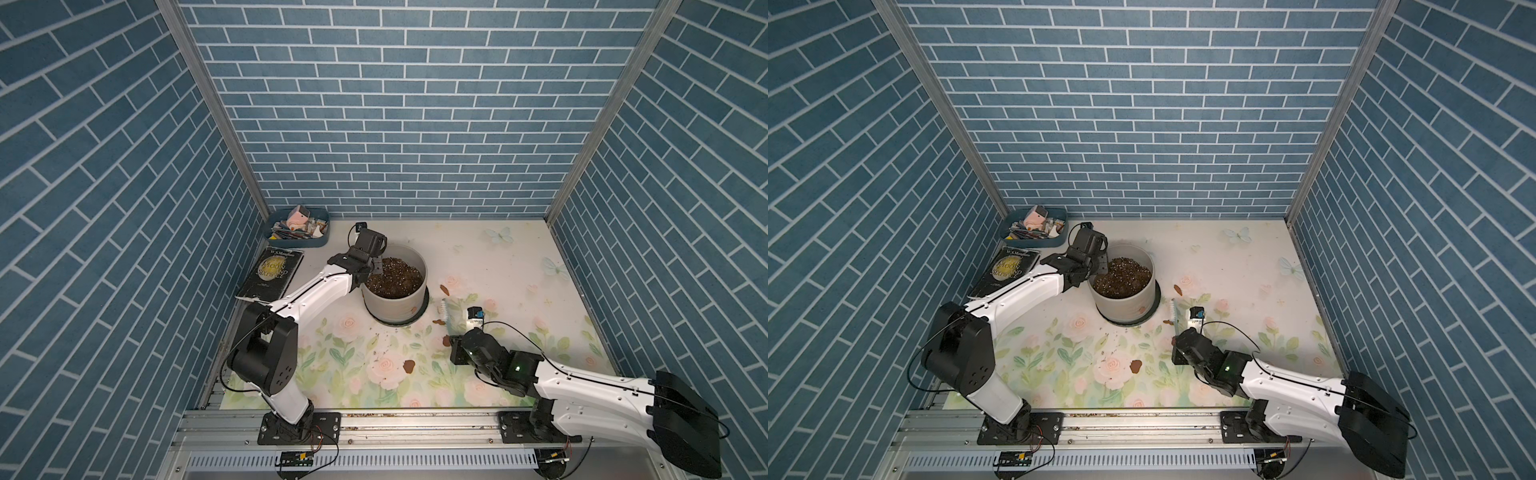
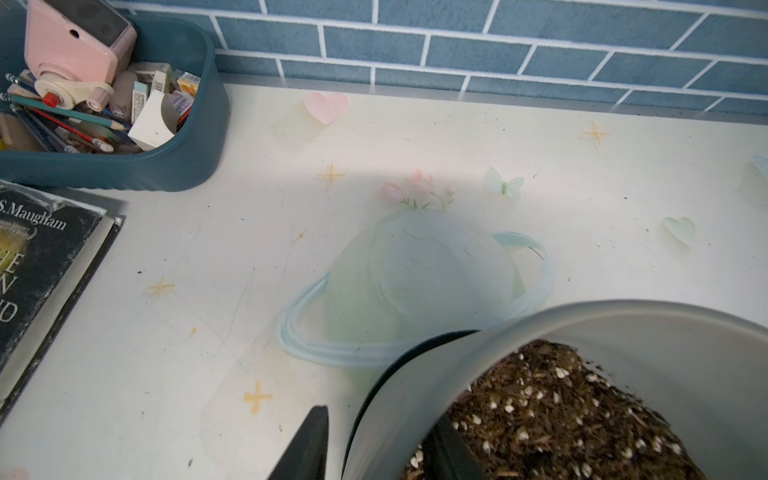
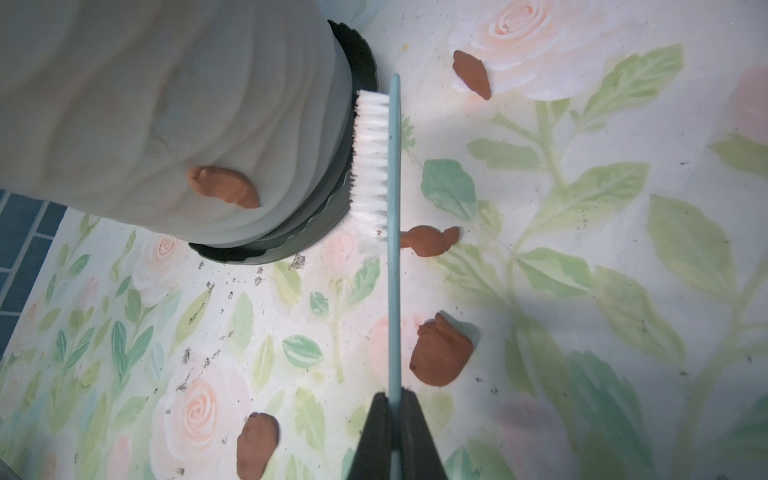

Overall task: Scrub the dried mud off the ceramic pot
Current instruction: Rotate the pot on the tray.

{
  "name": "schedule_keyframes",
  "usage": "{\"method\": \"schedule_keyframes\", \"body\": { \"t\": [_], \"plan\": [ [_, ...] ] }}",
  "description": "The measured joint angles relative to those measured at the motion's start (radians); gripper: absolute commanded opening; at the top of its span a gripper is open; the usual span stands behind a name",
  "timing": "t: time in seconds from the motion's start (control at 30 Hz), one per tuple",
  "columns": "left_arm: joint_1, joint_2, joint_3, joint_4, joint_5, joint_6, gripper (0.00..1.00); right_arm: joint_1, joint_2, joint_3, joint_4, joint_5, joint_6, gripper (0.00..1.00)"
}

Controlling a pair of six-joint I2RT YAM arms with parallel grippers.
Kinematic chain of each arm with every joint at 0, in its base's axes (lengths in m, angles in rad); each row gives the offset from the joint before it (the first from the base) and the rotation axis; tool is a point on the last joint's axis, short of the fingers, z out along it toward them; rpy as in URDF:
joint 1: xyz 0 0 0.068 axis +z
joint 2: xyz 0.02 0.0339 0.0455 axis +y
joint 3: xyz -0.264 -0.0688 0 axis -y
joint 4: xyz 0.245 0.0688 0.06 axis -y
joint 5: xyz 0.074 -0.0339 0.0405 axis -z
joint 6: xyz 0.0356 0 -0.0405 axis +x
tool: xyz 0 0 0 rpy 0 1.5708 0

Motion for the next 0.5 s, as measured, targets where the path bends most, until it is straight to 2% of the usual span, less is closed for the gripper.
{"method": "schedule_keyframes", "body": {
  "t": [0.13, 0.27, 0.5],
  "plan": [
    [-0.002, -0.037, -0.037, -0.007, 0.000, 0.005, 0.14, 0.000, 0.000, 0.000, 0.004, 0.000, 0.000, 0.00],
    [0.000, -0.065, -0.061, -0.014, -0.015, -0.042, 0.01, 0.000, 0.000, 0.000, 0.005, 0.000, 0.000, 0.00],
    [0.003, -0.150, -0.138, -0.035, -0.012, -0.085, 0.00, 0.000, 0.013, 0.002, 0.007, 0.000, 0.000, 0.00]
  ]
}}
